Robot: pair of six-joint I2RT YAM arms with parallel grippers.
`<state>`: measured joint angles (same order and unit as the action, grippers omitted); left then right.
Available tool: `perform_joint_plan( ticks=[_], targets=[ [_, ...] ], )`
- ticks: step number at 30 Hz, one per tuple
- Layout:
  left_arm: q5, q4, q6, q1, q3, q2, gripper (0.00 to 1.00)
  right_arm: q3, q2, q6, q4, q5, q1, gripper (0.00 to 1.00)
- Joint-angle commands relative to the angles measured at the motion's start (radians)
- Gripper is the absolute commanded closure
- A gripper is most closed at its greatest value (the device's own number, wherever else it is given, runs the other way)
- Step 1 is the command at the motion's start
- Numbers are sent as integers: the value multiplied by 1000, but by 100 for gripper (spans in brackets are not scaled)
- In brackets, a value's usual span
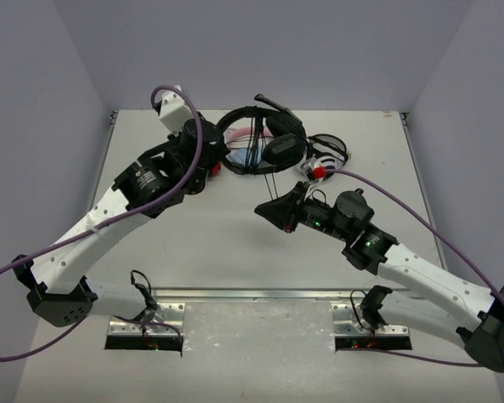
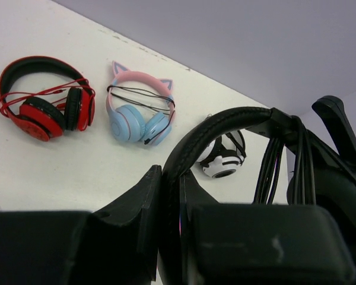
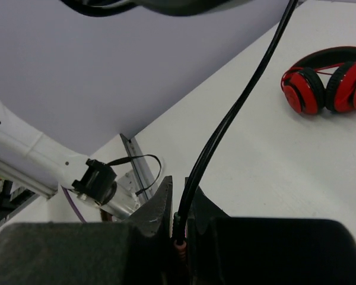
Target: Wrap the headphones
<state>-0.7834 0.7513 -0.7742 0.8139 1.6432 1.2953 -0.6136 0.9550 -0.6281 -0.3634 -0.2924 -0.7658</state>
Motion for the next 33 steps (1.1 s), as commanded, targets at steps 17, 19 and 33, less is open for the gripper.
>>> perform_joint_plan(
  ticks=[17,19,33],
  targets=[
    [-336,-43,-517,-5,-327,-97,100,-136,116,78,162,204,-325,99],
    [-347,-58,-520,-5,-406,-110,99,-141,135,64,159,187,-323,99],
    [-284,-213,-566,-7,-717,-7,100,-173,356,-131,271,334,-313,99]
  ],
)
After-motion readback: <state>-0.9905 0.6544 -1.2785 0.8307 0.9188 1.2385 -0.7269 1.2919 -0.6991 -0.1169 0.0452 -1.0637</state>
